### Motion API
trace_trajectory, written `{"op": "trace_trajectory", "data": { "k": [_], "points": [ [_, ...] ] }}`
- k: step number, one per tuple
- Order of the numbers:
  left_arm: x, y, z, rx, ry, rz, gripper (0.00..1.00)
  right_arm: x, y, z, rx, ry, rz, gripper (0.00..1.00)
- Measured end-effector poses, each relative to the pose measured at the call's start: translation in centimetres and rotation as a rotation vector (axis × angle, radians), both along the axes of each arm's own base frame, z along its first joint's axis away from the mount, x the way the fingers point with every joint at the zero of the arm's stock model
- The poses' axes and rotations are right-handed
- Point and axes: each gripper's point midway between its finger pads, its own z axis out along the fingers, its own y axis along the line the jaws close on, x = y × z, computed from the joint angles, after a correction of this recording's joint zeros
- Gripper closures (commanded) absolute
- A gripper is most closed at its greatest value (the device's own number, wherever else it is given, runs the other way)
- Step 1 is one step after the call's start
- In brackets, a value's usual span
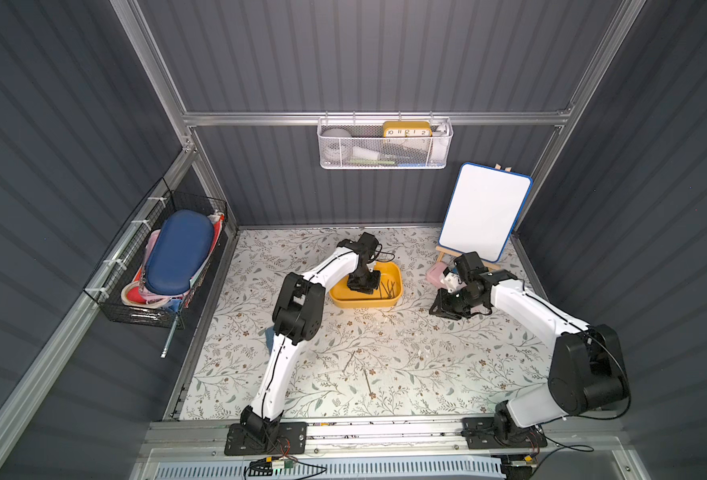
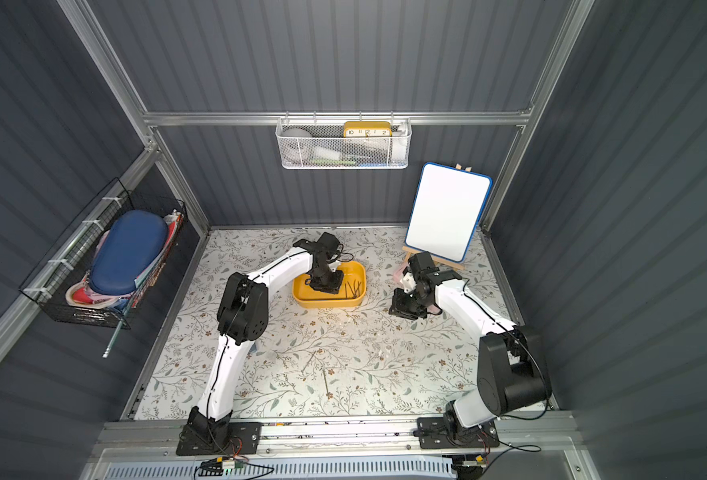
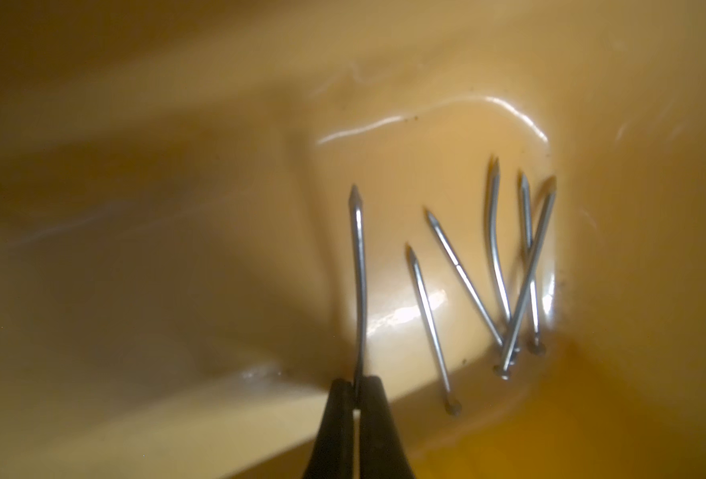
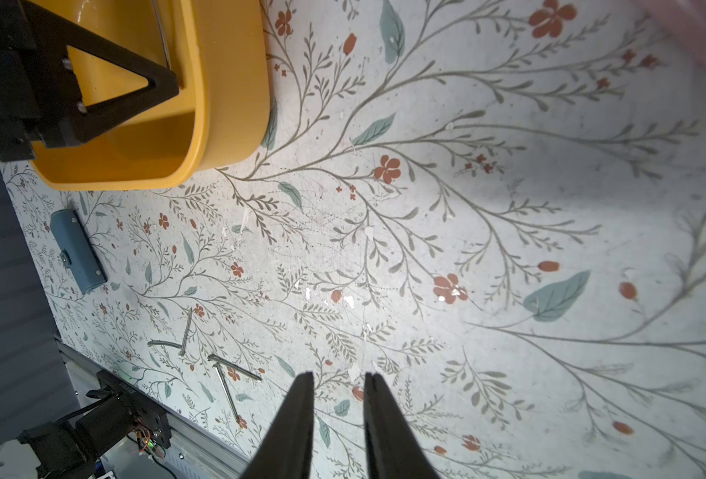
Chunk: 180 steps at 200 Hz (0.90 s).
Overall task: Put the nails on the desktop into the storage box
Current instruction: Place the nail in the storage box.
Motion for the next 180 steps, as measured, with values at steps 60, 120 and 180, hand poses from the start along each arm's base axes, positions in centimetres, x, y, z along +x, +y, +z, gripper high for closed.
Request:
{"op": "trace_trajectory", "data": {
  "k": [60, 120, 180],
  "points": [
    [0.4, -0.3, 0.2, -0.021, -0.011, 0.003, 0.76, 0.0, 0.1, -0.2, 0.002, 0.008, 0.001, 0.74],
    [0.7, -0.4, 0.5, -0.026, -0.022, 0.009, 0.63, 0.0, 0.1, -0.2, 0.006, 0.008, 0.003, 0.73],
    [1.1, 0.3, 8.1, -0.051, -0.181, 0.032, 0.53, 0.0, 0.3, -0.1, 0.015, 0.008, 0.005, 0.73]
  ]
}}
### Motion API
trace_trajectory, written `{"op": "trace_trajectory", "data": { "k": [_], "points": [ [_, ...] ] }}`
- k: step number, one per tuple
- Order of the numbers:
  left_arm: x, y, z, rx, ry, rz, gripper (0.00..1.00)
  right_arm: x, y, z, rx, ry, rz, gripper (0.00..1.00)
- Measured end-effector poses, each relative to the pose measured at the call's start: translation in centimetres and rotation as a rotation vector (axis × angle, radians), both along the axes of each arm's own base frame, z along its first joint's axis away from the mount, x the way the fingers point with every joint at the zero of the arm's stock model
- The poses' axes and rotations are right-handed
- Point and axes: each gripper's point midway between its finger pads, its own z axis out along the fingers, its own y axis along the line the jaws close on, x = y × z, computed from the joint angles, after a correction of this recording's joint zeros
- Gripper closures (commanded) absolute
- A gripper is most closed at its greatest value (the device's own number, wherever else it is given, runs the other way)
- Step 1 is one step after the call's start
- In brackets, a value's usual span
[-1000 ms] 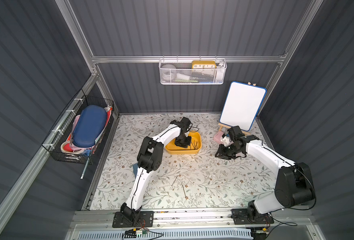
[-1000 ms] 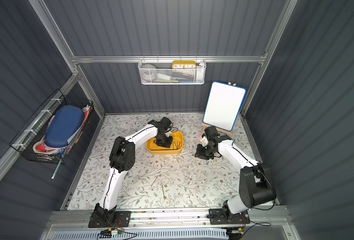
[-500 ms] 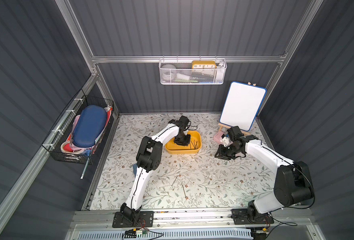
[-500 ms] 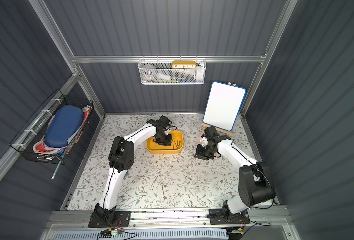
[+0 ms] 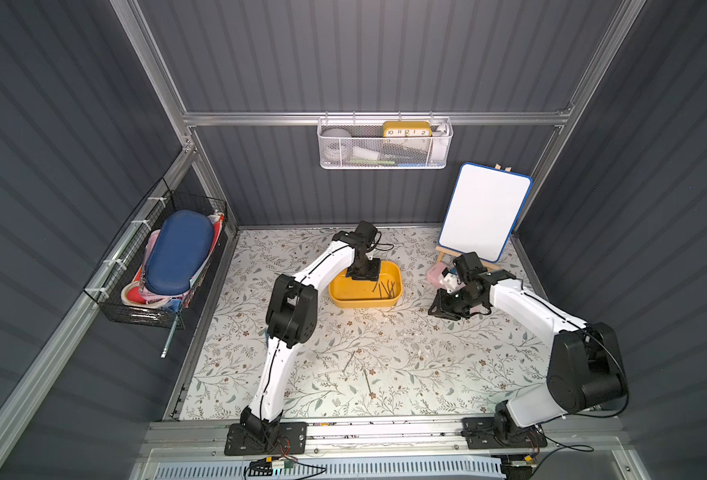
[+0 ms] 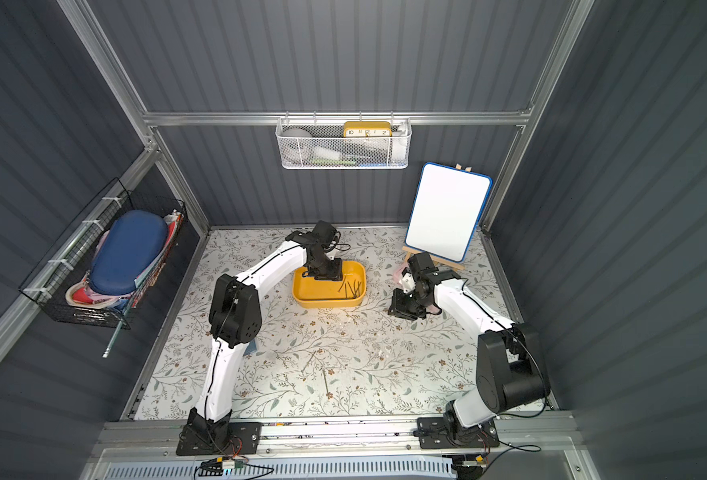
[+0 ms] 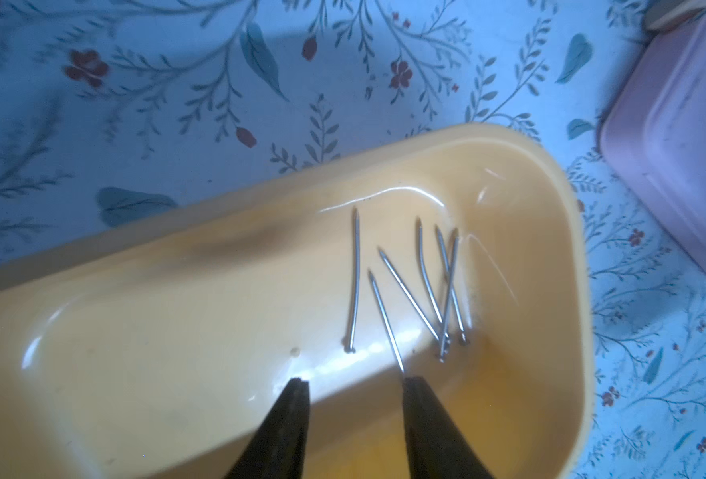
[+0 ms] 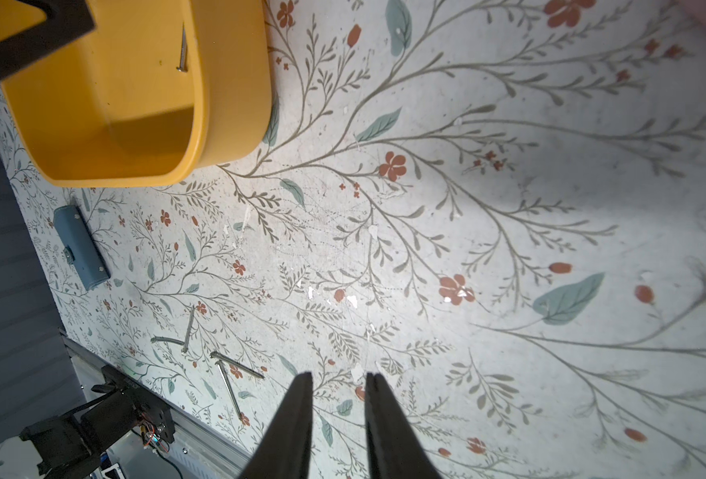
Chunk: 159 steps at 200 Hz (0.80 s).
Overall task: Put the nails on the desktop into the storage box
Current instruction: Place the nail in the storage box, then pick up the nail from the center of the board.
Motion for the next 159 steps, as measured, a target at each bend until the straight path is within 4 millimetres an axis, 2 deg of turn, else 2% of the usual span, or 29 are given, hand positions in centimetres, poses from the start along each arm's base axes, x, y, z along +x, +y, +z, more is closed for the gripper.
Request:
{"op": "trace_trajectory", "data": {
  "k": [14, 29, 45, 60, 75, 90, 100, 110, 159],
  "points": [
    [-2.3, 1.2, 3.3, -0.015, -0.05, 0.007, 0.51, 0.0, 0.1, 0.0, 0.005, 0.001, 0.001, 0.73],
    [-6.4, 2.8, 6.5, -0.035, -0.085, 0.011, 0.5, -0.1, 0.1, -0.1, 0.009, 0.005, 0.003, 0.73],
    [-11.2, 3.8, 7.5, -0.046, -0.087, 0.001, 0.51, -0.2, 0.2, -0.1, 0.014, 0.007, 0.004, 0.72],
    [-16.2, 3.7, 5.8, -0.041, -0.026, -0.041, 0.52, -0.2, 0.3, 0.0, 0.021, 0.007, 0.006, 0.72],
    [-21.1, 3.3, 1.8, 0.013, 0.089, -0.096, 0.55, -0.3, 0.4, 0.0, 0.027, 0.009, 0.008, 0.72],
    [-24.4, 4.3, -2.3, 0.082, 0.199, -0.112, 0.56, -0.3, 0.5, 0.1, 0.032, 0.01, 0.01, 0.72],
    [-25.6, 5.5, -4.2, 0.122, 0.25, -0.1, 0.57, -0.3, 0.5, 0.1, 0.033, 0.011, 0.01, 0.72],
    [-26.2, 6.4, -5.1, 0.148, 0.279, -0.082, 0.57, -0.3, 0.5, 0.1, 0.033, 0.011, 0.01, 0.72],
    [-26.0, 6.7, -6.5, 0.183, 0.301, -0.044, 0.62, -0.5, 0.5, -0.1, 0.032, 0.016, 0.01, 0.72]
  ]
}}
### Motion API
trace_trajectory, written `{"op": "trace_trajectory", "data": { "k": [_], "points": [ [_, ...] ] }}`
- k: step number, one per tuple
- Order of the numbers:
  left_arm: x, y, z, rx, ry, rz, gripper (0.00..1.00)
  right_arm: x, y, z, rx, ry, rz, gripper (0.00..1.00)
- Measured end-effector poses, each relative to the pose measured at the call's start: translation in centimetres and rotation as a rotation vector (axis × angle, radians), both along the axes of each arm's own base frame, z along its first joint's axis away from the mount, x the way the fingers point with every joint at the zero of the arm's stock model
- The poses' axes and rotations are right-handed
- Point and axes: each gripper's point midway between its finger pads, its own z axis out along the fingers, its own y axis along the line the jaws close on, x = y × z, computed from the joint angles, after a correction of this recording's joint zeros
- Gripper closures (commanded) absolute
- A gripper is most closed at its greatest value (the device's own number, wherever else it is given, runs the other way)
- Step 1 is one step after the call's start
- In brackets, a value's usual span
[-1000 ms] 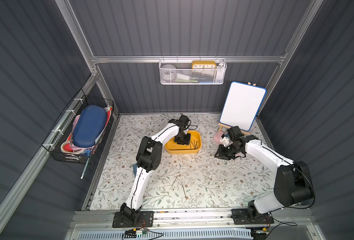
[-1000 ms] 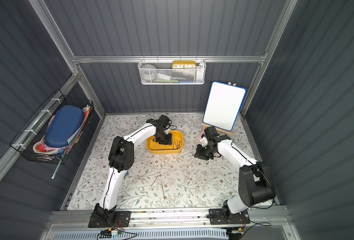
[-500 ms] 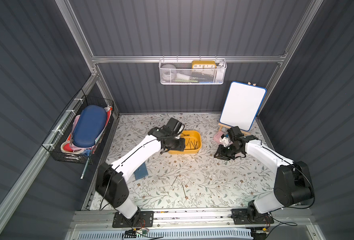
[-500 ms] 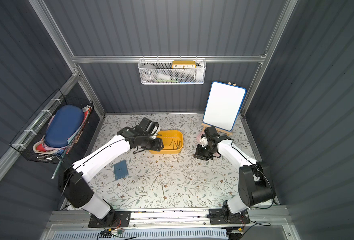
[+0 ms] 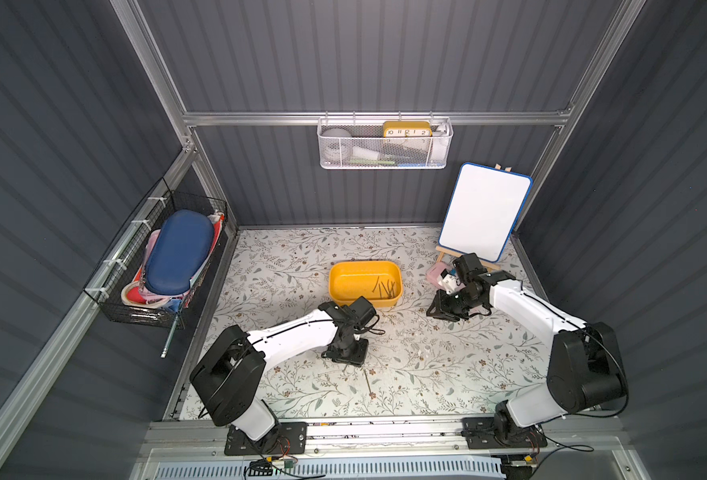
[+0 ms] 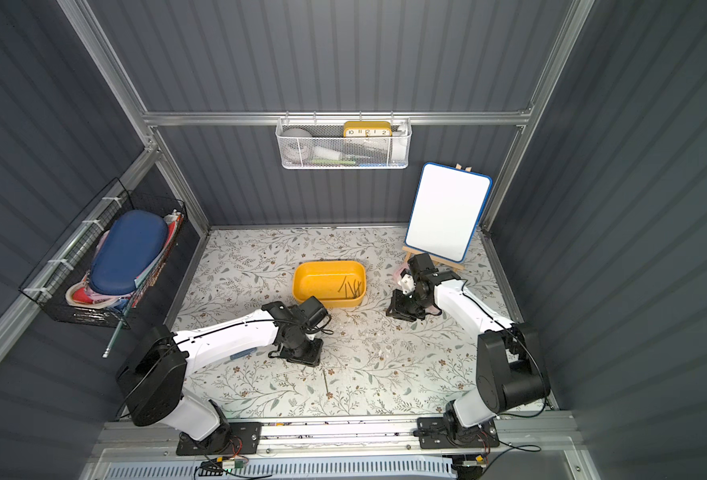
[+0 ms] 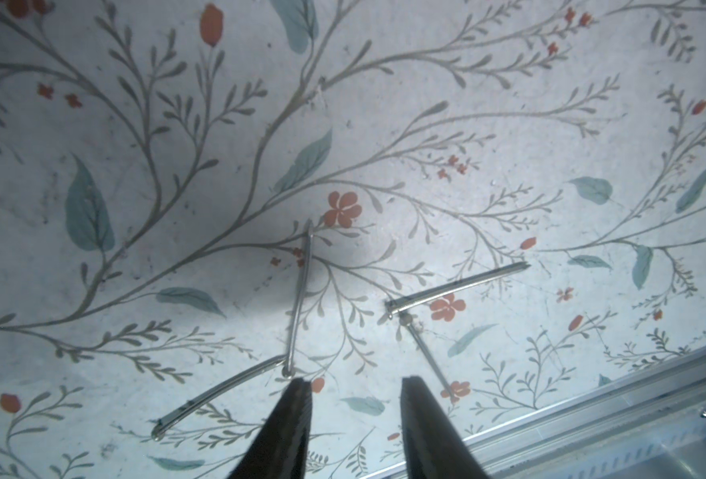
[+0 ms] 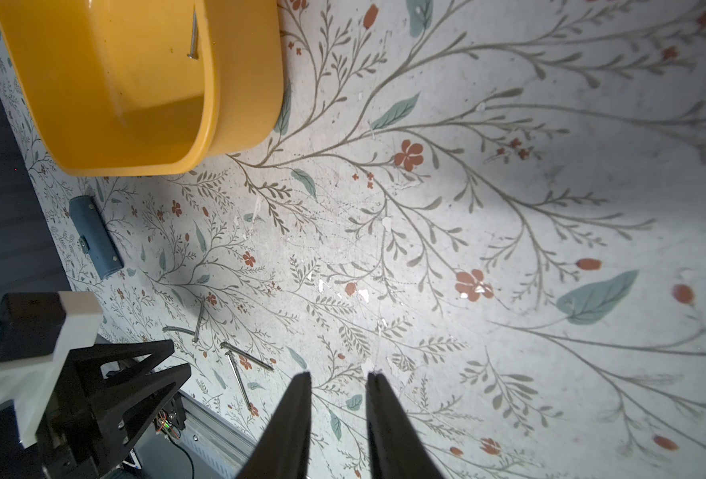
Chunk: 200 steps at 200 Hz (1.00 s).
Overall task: Put the nails on the desktop into the storage box
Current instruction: Pick up the nail from the center of the board.
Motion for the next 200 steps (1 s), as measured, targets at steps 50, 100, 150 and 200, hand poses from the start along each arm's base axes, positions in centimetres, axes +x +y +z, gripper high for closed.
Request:
{"op": "trace_trajectory", "data": {
  "k": [50, 100, 150, 200],
  "points": [
    [-0.5, 1.2, -1.8, 0.065, 0.031, 0.029, 0.61, -0.1, 0.0, -0.1, 0.001, 0.004, 0.001, 0.72],
    [-0.7, 1.8, -3.2, 0.113, 0.048, 0.04, 0.64, -0.2, 0.0, -0.4, 0.001, 0.006, 0.001, 0.72],
    [-0.6, 2.3, -3.4, 0.138, 0.039, 0.052, 0.83, -0.2, 0.0, -0.5, 0.002, 0.004, 0.001, 0.72],
    [-0.5, 2.4, -3.4, 0.143, 0.035, 0.047, 0.97, -0.2, 0.0, -0.5, 0.002, 0.002, 0.001, 0.72]
  ]
}}
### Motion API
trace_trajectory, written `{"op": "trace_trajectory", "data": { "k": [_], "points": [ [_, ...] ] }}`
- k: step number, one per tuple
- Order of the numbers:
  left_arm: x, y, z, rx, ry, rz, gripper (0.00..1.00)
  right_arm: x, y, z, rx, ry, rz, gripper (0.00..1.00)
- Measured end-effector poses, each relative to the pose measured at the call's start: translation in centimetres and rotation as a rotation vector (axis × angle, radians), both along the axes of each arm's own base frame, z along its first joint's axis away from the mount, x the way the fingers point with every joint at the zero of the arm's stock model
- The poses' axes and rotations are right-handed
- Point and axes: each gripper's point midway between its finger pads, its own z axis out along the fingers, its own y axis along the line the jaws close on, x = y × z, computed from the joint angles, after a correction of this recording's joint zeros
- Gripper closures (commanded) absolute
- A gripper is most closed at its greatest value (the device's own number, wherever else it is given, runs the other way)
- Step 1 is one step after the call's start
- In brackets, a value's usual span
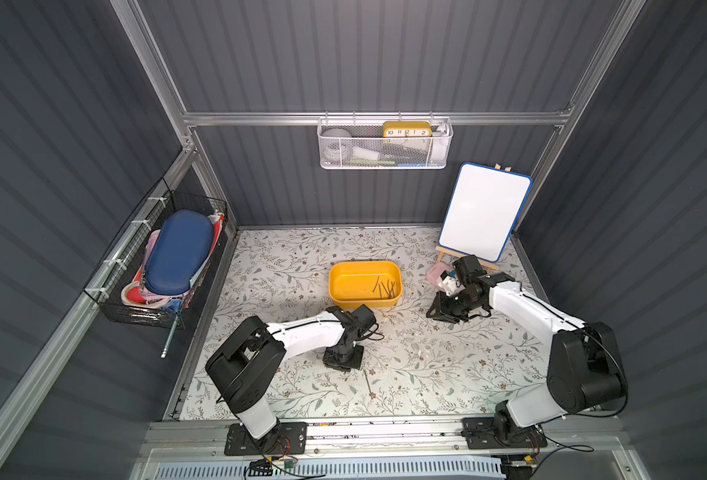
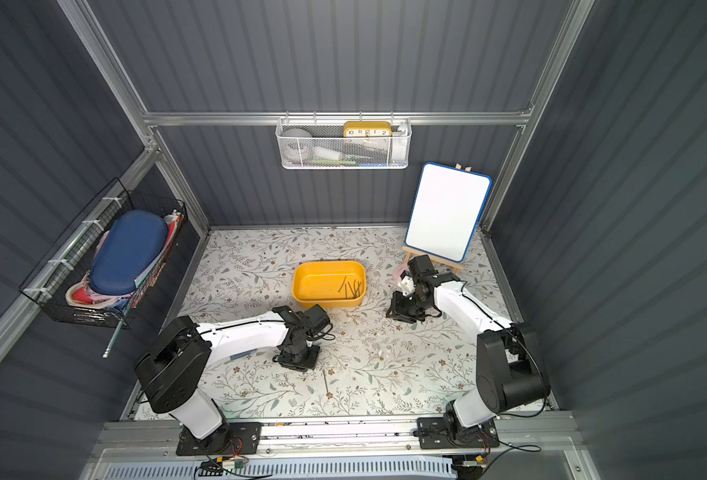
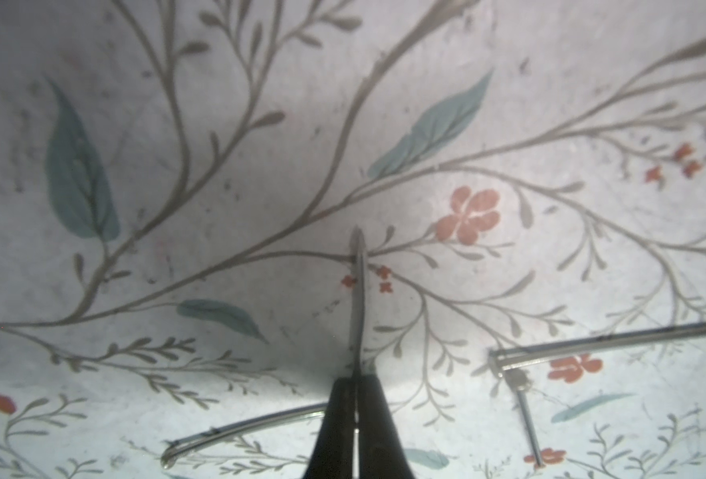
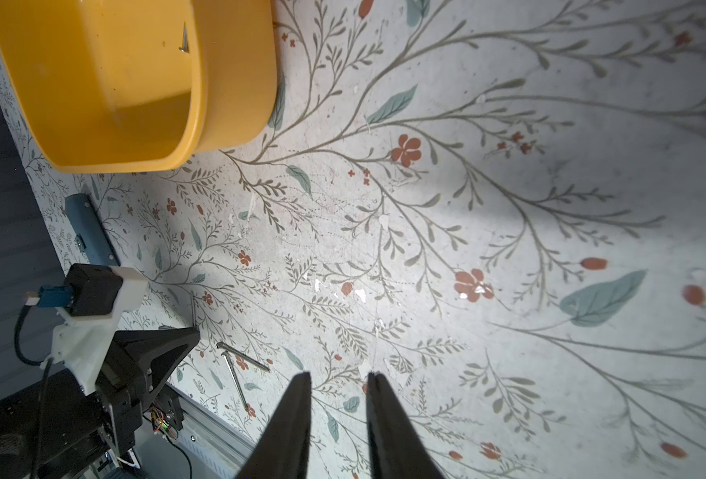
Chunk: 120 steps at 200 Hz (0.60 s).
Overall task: Put the nails on the desktop into the storage box
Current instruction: Pick up the nail from the center of the board.
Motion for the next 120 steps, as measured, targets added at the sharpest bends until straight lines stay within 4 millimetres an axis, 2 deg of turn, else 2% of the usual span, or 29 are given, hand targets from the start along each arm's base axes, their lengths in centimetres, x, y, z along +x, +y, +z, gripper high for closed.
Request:
{"op": "trace_trajectory", "data": {
  "k": [33, 54, 79, 120],
  "points": [
    [0.3, -0.2, 0.1, 0.012, 0.004, -0.002, 1.0, 0.0, 0.0, 0.0, 0.0, -0.001, 0.0, 0.72],
    [1.2, -1.2, 0.9, -0.008, -0.017, -0.003, 1.0, 0.0, 0.0, 0.0, 0.0, -0.001, 0.0, 0.72],
    [3.1, -3.4, 3.8, -0.079, -0.078, -0.01, 1.0, 0.0, 0.0, 0.0, -0.001, -0.001, 0.0, 0.72],
    [5.8, -6.8, 10.4, -0.22, -0.19, -0.029, 1.0, 0.0, -0.1, 0.0, -0.004, -0.002, -0.001, 0.72]
  ]
}}
